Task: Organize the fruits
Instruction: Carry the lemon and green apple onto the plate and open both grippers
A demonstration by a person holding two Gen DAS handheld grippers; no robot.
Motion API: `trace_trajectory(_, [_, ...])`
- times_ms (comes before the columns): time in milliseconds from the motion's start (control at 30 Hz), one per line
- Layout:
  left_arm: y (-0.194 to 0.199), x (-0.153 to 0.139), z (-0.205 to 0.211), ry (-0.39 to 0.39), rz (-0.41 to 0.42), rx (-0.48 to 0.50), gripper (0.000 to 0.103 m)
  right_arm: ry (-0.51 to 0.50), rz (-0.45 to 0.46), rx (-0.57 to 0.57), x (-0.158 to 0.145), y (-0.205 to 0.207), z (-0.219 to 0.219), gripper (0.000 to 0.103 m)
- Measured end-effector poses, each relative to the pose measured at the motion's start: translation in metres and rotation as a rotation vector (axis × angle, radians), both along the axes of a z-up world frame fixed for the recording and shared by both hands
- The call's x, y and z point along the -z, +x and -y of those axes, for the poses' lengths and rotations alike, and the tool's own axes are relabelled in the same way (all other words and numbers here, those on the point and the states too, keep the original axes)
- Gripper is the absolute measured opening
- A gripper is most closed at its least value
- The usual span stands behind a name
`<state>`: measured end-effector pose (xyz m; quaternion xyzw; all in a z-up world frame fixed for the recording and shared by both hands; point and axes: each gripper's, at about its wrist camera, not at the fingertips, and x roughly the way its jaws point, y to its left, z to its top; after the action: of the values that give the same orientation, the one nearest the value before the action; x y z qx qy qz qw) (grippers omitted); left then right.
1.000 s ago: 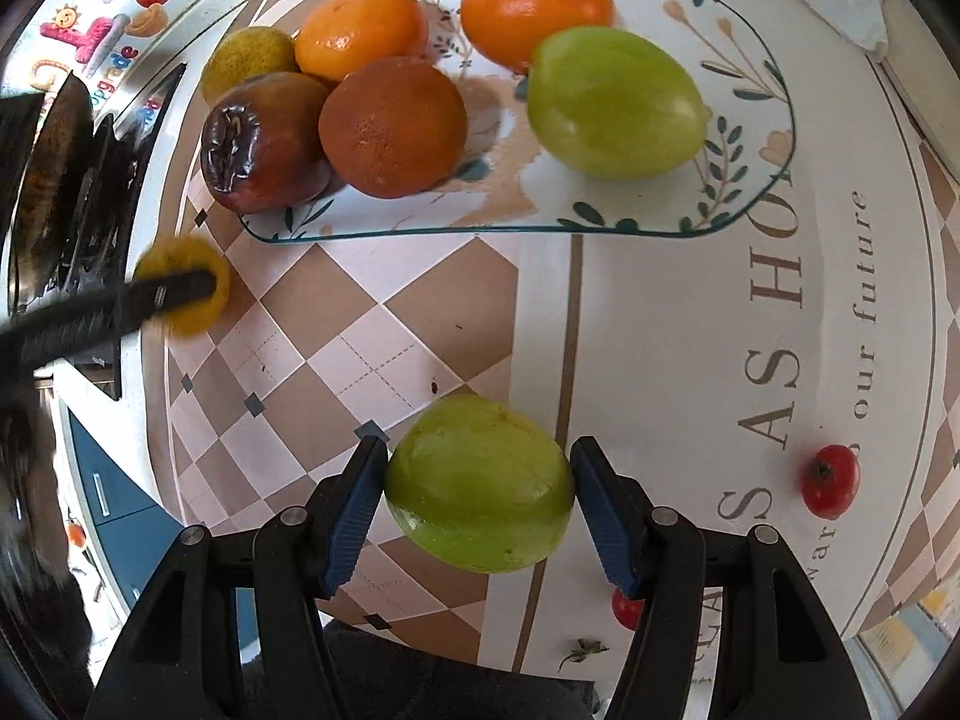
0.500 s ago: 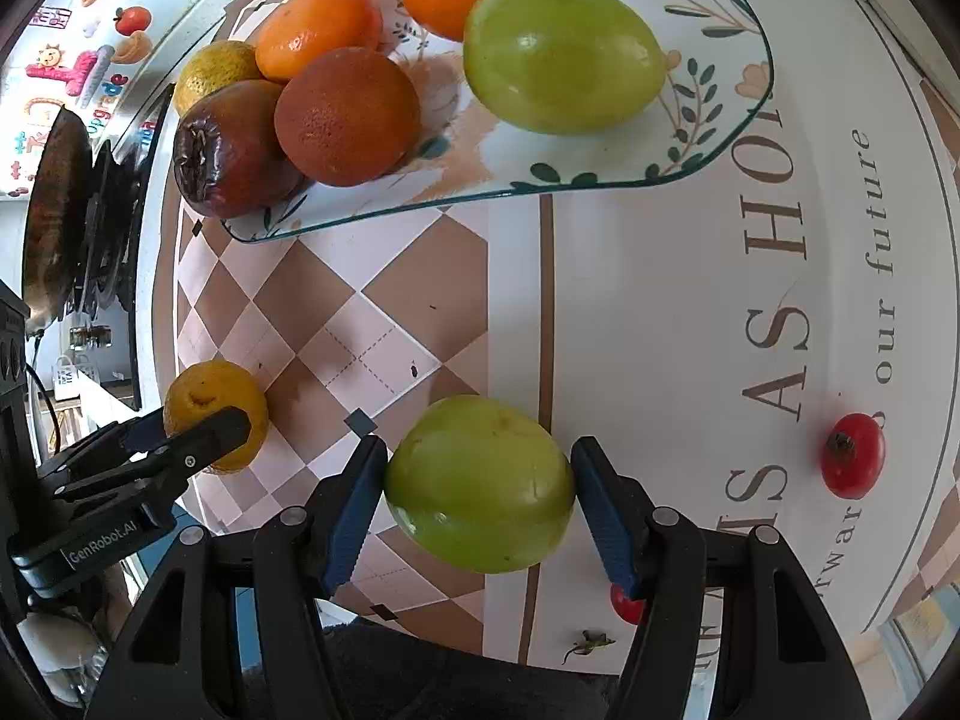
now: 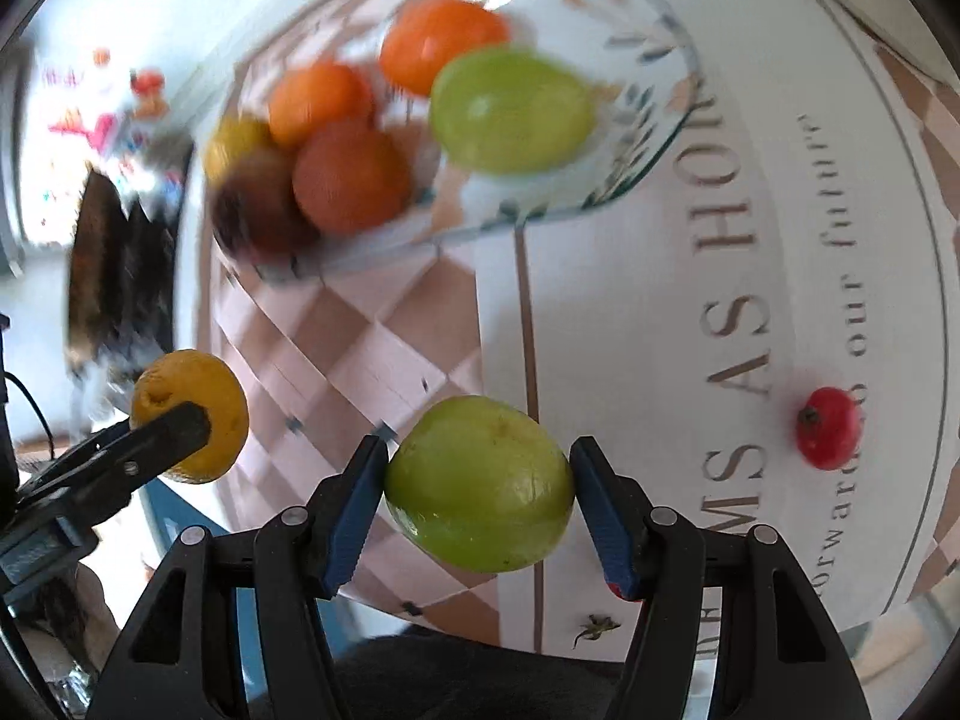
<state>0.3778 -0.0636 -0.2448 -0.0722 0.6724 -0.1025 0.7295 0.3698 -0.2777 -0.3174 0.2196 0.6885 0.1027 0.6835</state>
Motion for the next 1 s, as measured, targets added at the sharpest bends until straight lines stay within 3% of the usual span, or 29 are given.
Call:
trace_trajectory(133, [0.047, -0.034, 0.018, -0.033, 0.042, 0.055, 0.061, 0.01, 0.085, 0.105, -0.026, 0.026, 0.037, 0.065])
trace_trajectory(300, [0.128, -0.054, 0.072, 0.022, 0.078, 0.183, 0.061, -0.043, 0.181, 0.174, -0.037, 0.067, 0.068, 0.065])
trace_trajectory(500, [0.2, -0.003, 0.148, 0.113, -0.044, 0.351, 0.061, -0.077, 0.203, 0.175, -0.027, 0.097, 0.071, 0.065])
trace_trajectory(700, [0.221, 0.053, 0.176, 0.172, -0.196, 0.423, 0.061, -0.099, 0.201, 0.167, -0.012, 0.101, 0.064, 0.065])
trace_trajectory(1000, [0.216, 0.066, 0.192, 0.229, -0.222, 0.512, 0.061, -0.045, 0.187, 0.159, -0.004, 0.104, 0.069, 0.067])
